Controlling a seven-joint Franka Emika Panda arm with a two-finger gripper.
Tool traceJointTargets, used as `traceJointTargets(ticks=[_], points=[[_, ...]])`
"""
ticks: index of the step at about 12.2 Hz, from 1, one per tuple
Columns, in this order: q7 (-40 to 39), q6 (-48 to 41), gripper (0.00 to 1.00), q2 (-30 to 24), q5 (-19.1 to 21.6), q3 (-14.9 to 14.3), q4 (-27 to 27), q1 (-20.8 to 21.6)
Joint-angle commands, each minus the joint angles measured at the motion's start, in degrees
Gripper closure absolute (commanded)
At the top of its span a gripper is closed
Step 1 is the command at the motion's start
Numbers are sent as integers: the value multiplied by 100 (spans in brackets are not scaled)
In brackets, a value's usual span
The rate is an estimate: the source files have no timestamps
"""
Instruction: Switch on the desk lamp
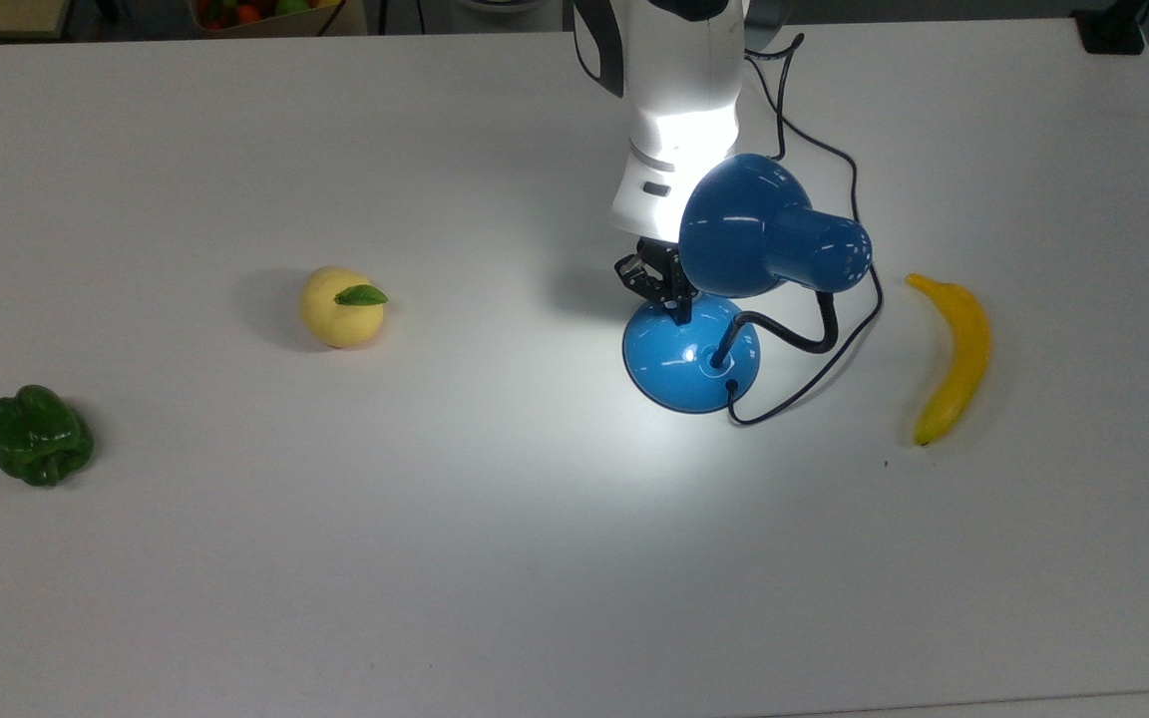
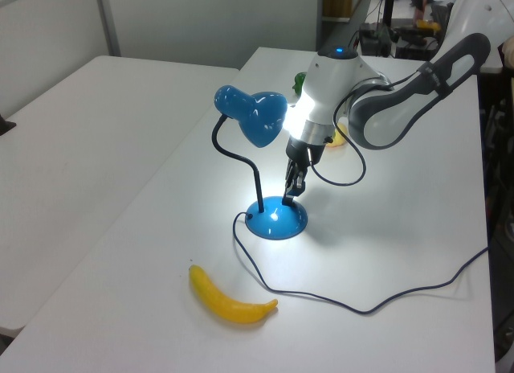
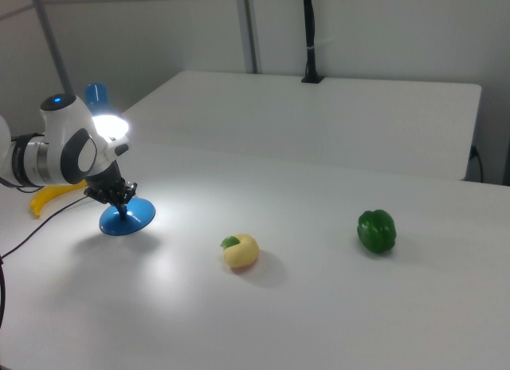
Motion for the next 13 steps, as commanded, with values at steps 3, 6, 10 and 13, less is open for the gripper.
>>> traceJointTargets(ticks=[3, 6, 10, 13], points=[[179, -1520, 100, -638, 12, 19, 40, -280], [557, -2497, 100, -954, -93, -7, 31, -588], [690, -3578, 100, -1727, -155, -33, 205, -1238], [611, -4791, 100, -1808, -50, -156, 1136, -1450]])
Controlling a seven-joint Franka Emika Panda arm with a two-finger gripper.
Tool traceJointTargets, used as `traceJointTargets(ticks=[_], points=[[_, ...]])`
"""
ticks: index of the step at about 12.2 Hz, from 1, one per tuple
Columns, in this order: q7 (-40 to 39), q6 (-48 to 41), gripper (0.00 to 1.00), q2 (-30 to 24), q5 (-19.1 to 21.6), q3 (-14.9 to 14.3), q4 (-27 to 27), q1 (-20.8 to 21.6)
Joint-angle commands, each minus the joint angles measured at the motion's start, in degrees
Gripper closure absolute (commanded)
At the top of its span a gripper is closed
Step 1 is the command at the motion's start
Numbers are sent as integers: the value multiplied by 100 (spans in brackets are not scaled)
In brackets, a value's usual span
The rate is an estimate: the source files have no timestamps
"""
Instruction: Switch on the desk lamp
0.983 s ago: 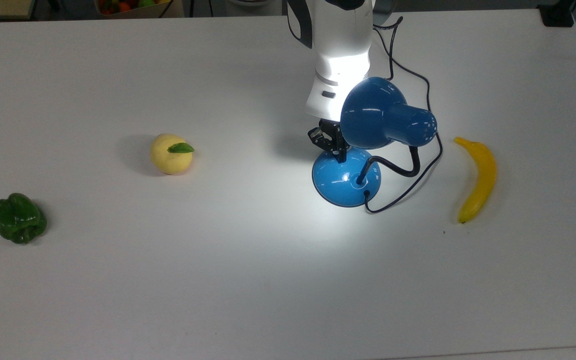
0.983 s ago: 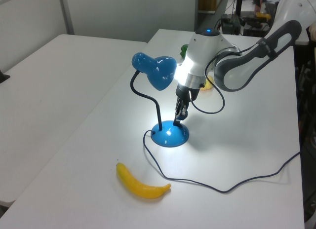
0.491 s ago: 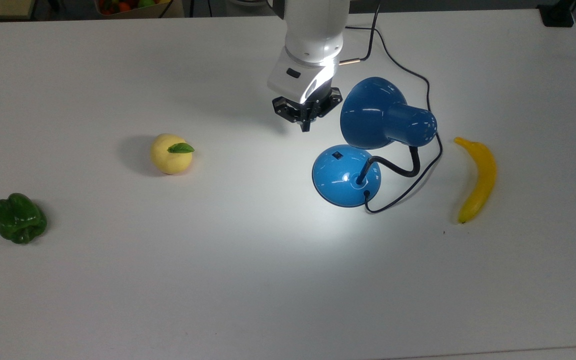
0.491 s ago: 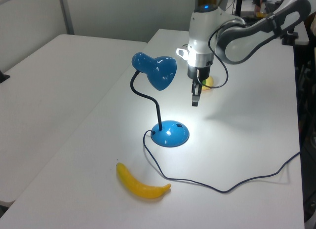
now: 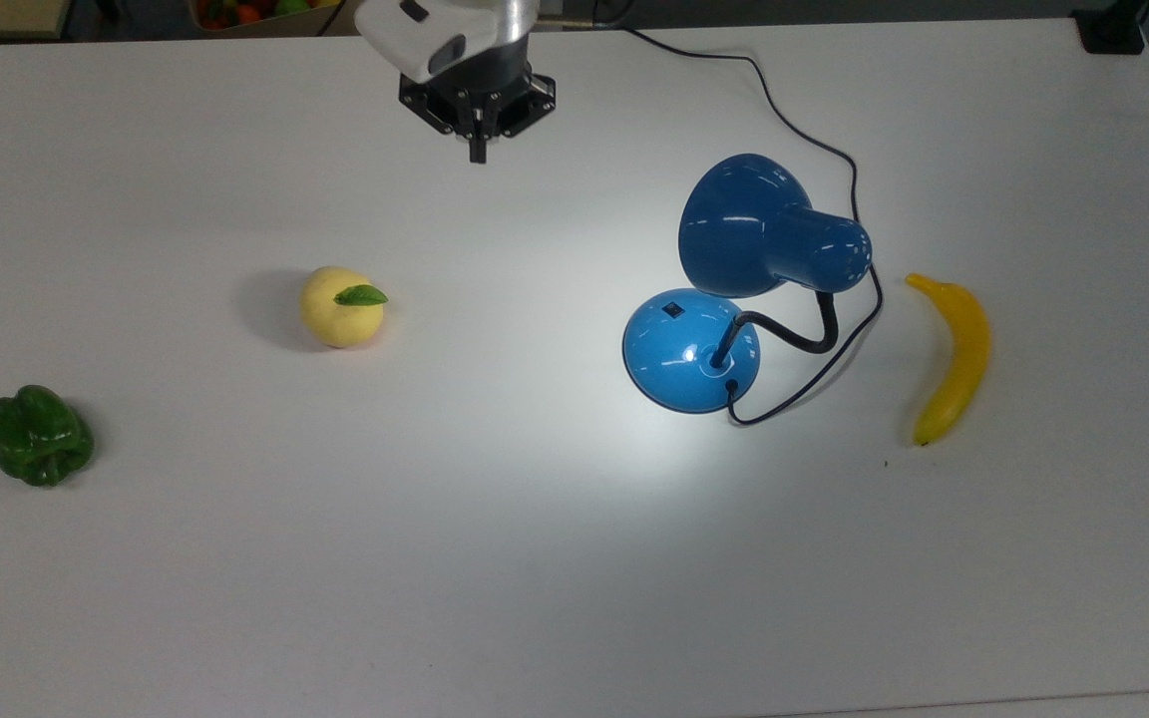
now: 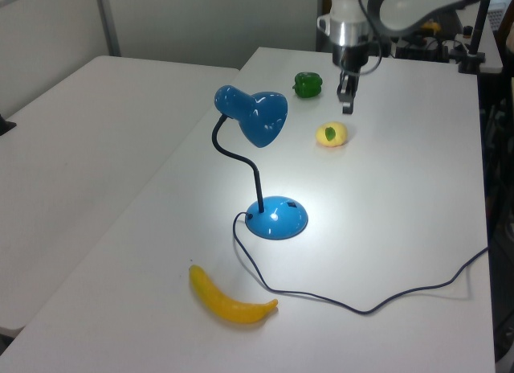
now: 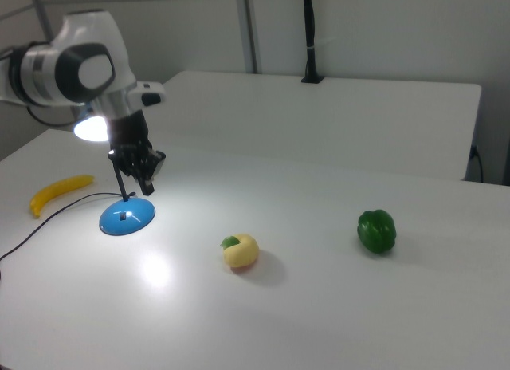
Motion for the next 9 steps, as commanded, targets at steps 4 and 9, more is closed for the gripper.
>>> traceJointTargets(ticks=[4, 9], points=[[110, -1105, 96, -454, 169, -339, 777, 27], [31, -1299, 0, -498, 221, -428, 917, -157]])
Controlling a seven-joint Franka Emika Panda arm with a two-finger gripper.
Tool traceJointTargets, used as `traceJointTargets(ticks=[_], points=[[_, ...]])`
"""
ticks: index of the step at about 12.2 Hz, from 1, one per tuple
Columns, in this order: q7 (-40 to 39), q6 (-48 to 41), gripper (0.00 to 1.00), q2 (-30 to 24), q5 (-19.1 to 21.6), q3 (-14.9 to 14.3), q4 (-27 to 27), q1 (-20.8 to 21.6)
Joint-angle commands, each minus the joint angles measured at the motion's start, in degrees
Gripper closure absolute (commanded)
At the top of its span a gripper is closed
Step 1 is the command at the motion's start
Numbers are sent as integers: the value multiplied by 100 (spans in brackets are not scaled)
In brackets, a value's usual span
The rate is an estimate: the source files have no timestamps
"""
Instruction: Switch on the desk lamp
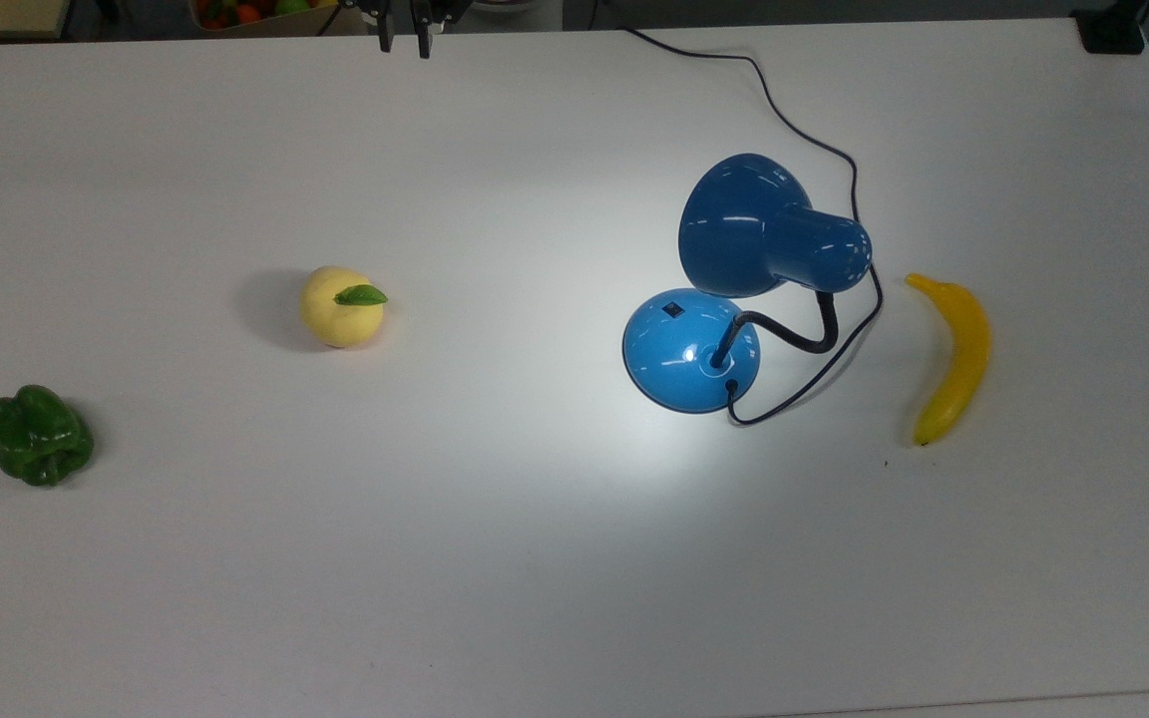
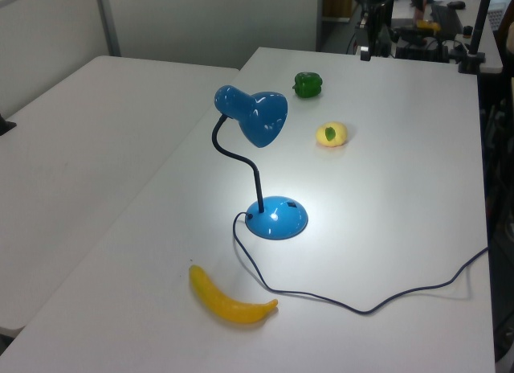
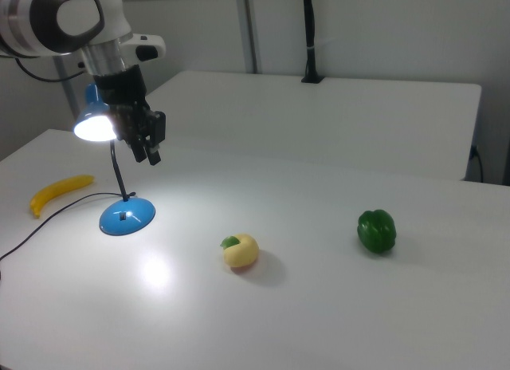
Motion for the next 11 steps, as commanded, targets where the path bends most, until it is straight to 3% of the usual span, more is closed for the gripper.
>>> traceJointTargets(ticks=[1, 8, 11], points=[[25, -204, 0, -28, 160, -55, 167, -80], [192, -441, 0, 130, 204, -99, 370, 324], [193, -634, 0, 113, 309, -319, 388, 500]])
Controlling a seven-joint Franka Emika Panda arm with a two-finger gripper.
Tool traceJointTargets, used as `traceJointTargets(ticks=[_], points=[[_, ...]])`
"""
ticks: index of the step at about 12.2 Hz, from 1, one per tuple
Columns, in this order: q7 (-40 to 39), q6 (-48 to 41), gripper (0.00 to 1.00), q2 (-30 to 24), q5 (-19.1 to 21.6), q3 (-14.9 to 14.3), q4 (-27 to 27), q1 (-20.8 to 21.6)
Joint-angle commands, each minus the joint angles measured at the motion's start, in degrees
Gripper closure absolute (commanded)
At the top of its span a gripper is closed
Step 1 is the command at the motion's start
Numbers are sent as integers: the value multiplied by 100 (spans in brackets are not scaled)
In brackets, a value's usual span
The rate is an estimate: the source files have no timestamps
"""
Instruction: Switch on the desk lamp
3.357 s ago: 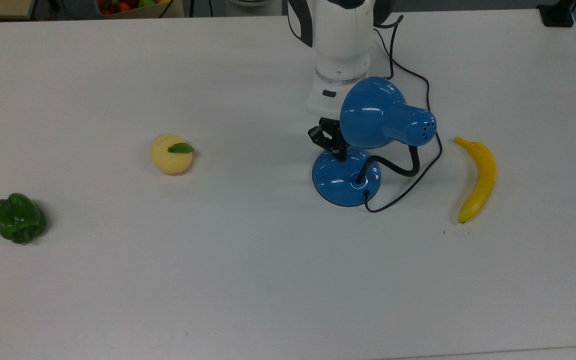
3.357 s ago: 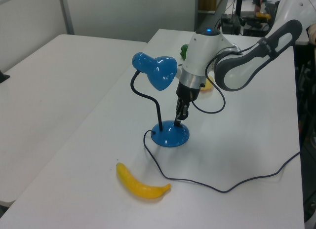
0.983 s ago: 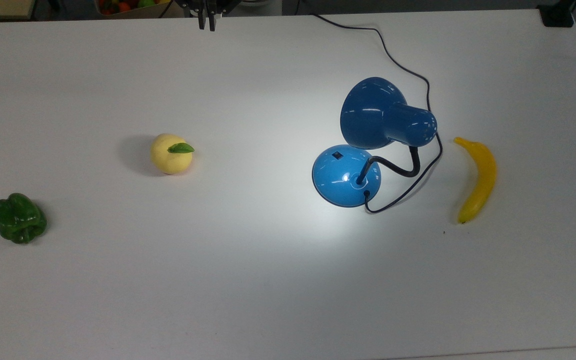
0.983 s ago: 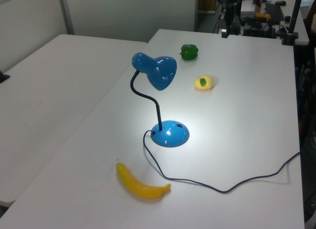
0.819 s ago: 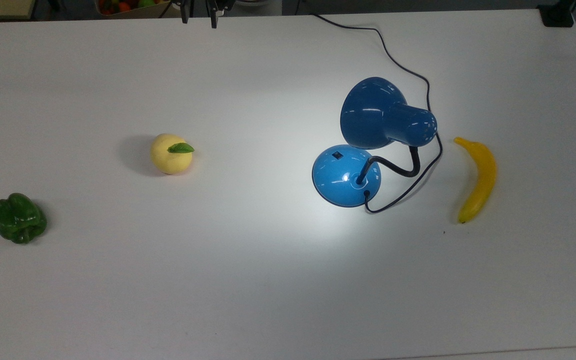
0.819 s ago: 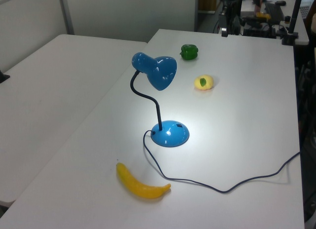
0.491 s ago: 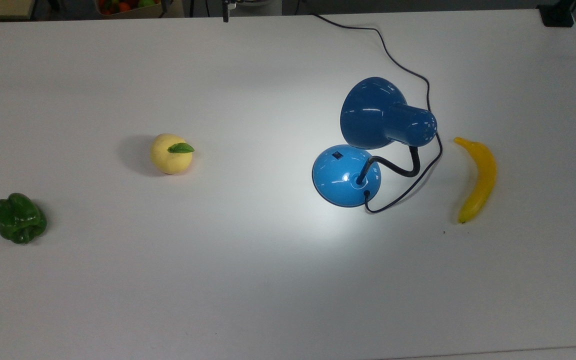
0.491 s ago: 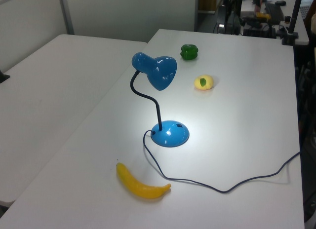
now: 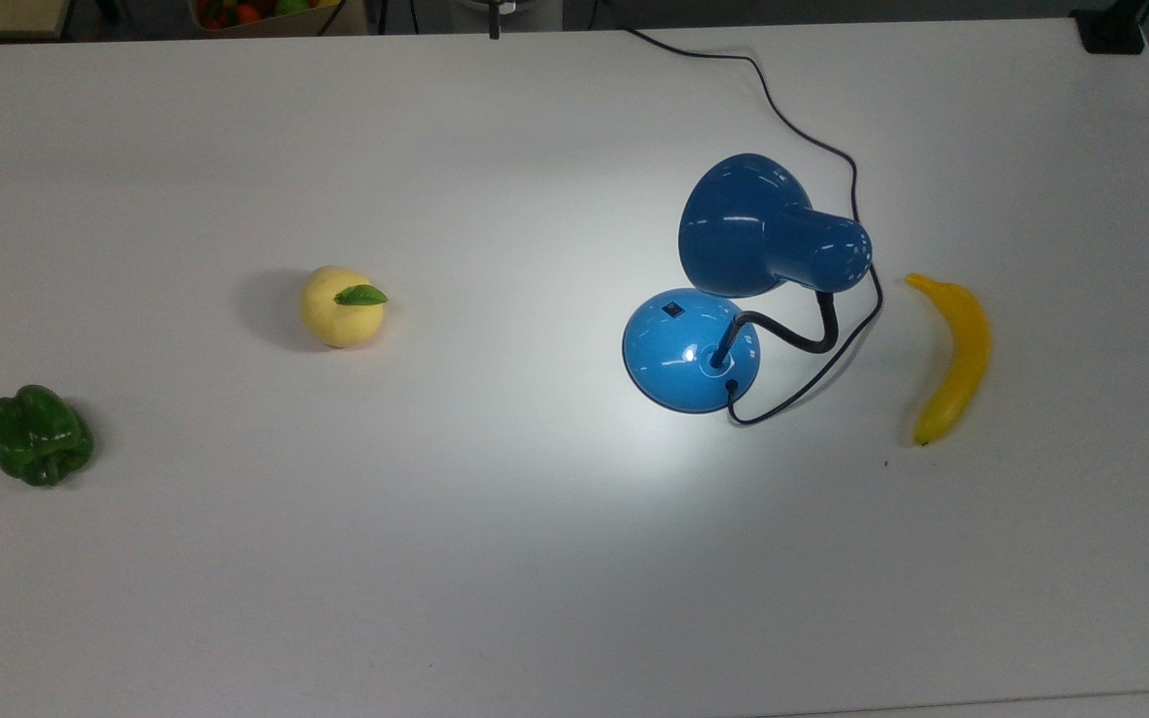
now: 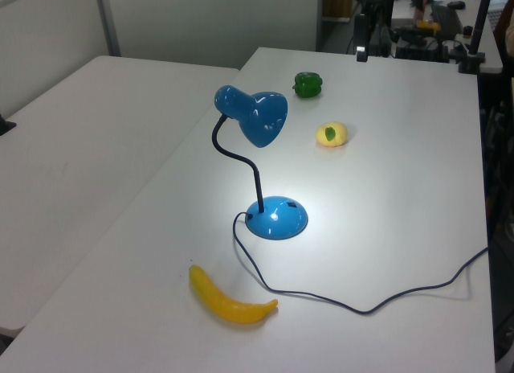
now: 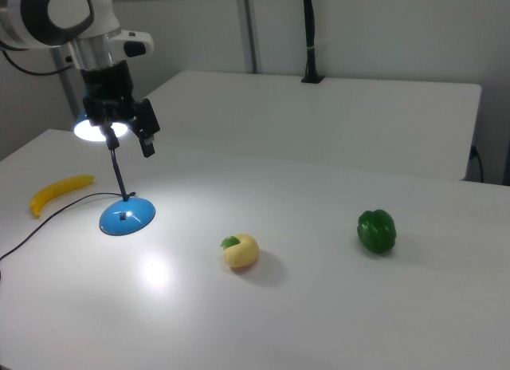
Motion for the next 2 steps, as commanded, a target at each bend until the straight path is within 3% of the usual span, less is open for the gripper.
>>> traceJointTargets(ticks=[1, 2], points=[[80, -327, 0, 58, 169, -264, 208, 206], [80, -318, 0, 58, 170, -255, 208, 188]])
